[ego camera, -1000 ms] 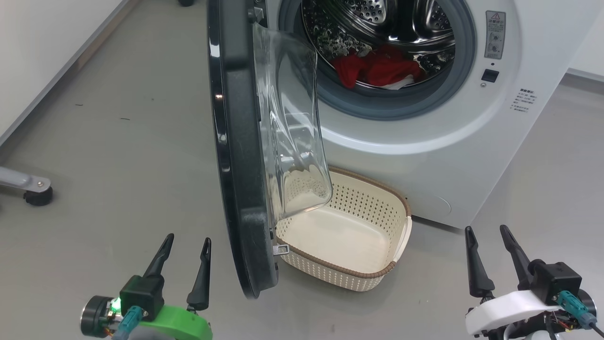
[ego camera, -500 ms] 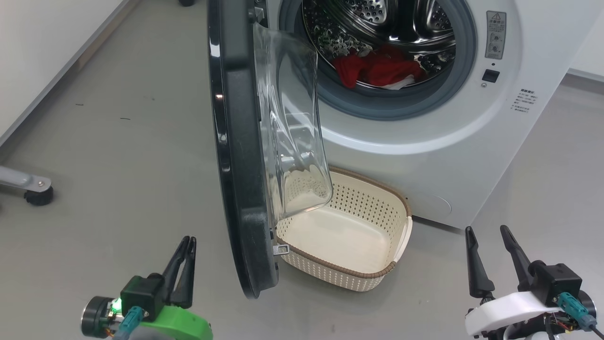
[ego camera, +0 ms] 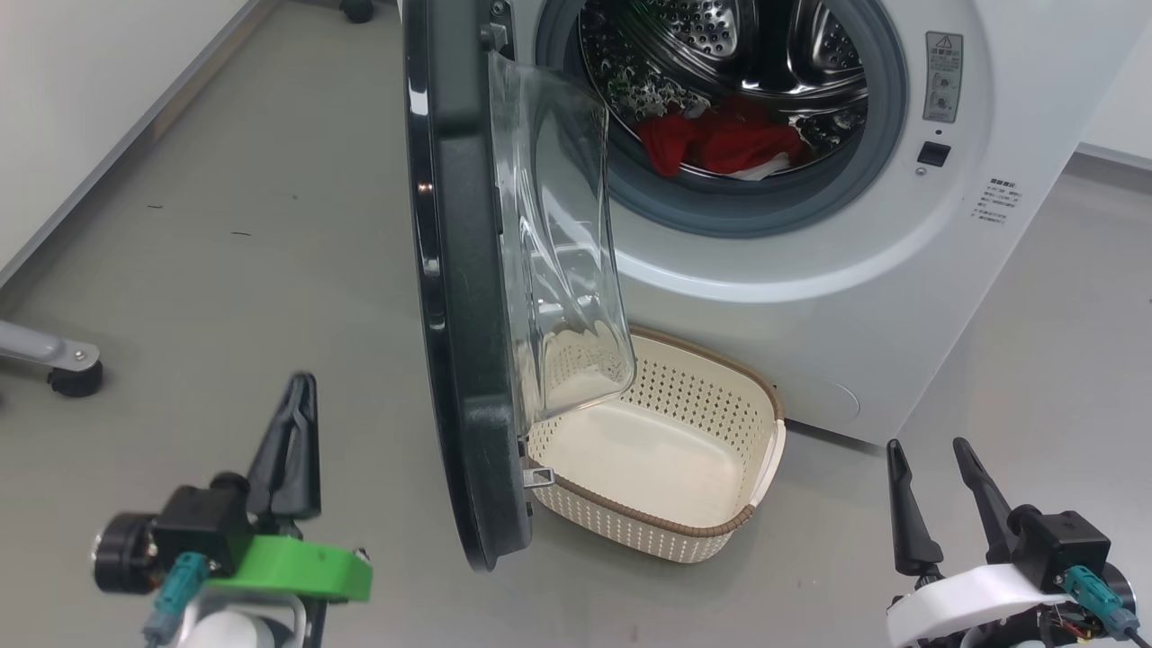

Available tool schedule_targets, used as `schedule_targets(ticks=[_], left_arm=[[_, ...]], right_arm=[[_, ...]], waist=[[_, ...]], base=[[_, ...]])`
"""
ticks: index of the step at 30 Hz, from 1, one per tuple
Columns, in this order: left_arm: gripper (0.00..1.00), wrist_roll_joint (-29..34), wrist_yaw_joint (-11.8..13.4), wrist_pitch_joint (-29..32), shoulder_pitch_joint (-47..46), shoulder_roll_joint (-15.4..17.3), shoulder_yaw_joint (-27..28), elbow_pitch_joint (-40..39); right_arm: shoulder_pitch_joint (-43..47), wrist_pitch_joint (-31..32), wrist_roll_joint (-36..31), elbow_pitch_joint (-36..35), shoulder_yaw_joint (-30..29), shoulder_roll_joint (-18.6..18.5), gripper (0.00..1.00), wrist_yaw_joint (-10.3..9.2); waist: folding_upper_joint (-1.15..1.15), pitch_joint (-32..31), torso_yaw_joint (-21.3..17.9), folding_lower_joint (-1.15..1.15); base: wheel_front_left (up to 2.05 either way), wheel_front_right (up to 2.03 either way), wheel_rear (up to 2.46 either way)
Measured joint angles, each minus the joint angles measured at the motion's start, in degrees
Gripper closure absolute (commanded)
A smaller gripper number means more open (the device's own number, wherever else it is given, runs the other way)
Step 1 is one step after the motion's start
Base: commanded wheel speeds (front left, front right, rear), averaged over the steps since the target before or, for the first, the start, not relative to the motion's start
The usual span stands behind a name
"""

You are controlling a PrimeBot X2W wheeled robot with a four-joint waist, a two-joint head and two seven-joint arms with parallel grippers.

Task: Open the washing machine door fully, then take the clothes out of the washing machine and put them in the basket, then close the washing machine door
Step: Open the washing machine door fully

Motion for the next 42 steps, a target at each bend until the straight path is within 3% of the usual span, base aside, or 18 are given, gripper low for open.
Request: schedule_targets(ticks=[10,15,20,24,31,42], left_arm=[[1.00,2.8,-0.3,-0.3,-5.9,0.0,1.7,-15.0],[1.00,3.1,-2.3,-0.3,-7.2,-0.6,-0.8,-21.8],[1.00,1.3,-5.7,-0.3,-7.2,-1.7,-6.9,-25.8],[1.00,-0.4,-8.3,-0.3,-6.0,-2.0,-13.0,-25.8],[1.00,-1.5,-9.6,0.9,-1.4,-1.8,-21.7,-22.7],[1.00,-2.7,-9.7,6.8,1.4,0.7,-25.3,-14.4]], right_arm=[[0.3,0.0,-1.0,0.0,-0.8,0.6,0.00,1.22],[0.9,0.0,-1.7,0.2,-1.0,1.0,0.00,1.90],[1.0,0.0,-2.6,0.2,-1.0,1.7,0.00,2.78],[1.0,0.0,-2.8,0.5,-0.7,1.9,0.00,3.48],[1.0,0.0,-3.5,0.8,-0.5,2.3,0.00,4.30],[1.0,0.0,-4.1,0.9,-1.2,2.7,0.00,5.17]], waist=[[0.00,-0.4,0.2,0.00],[0.00,-0.7,0.0,0.00],[0.00,-0.6,-0.1,0.00],[0.00,-0.5,-0.3,0.00],[0.00,-0.2,-0.4,0.00],[0.00,0.8,-0.8,0.00]], base=[[0.00,0.00,0.00],[0.00,0.00,0.00],[0.00,0.00,0.00],[0.00,0.00,0.00],[0.00,0.00,0.00],[0.00,0.00,0.00]])
